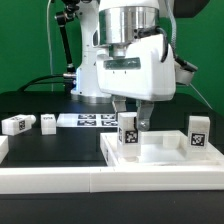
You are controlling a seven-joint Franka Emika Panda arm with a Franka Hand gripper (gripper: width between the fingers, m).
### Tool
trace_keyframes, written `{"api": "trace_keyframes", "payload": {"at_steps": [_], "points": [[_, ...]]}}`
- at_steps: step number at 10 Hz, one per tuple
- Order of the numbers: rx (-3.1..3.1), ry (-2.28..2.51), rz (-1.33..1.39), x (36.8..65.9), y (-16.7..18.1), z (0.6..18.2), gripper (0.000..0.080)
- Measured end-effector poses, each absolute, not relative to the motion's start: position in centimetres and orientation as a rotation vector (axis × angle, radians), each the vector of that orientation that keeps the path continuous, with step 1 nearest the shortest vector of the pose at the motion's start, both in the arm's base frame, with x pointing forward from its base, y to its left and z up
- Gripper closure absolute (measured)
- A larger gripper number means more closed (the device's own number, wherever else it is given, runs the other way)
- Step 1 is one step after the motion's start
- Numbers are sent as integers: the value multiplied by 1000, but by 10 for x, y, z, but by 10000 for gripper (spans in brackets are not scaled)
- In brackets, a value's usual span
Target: Assemble square table
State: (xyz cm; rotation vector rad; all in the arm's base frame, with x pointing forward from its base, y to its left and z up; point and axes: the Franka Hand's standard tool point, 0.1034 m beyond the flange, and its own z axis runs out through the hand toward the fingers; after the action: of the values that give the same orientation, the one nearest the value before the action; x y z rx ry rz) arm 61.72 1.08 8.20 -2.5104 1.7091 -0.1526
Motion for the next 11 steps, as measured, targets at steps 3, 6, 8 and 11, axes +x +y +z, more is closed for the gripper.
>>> {"api": "trace_keyframes", "payload": {"at_steps": [3, 6, 8, 11], "points": [[-2753, 1313, -179, 618, 10, 82, 152], [-2936, 894, -197, 618, 6, 82, 150], [-3040, 561, -207, 618, 5, 82, 150], [-3092, 281, -213, 618, 5, 82, 150]]}}
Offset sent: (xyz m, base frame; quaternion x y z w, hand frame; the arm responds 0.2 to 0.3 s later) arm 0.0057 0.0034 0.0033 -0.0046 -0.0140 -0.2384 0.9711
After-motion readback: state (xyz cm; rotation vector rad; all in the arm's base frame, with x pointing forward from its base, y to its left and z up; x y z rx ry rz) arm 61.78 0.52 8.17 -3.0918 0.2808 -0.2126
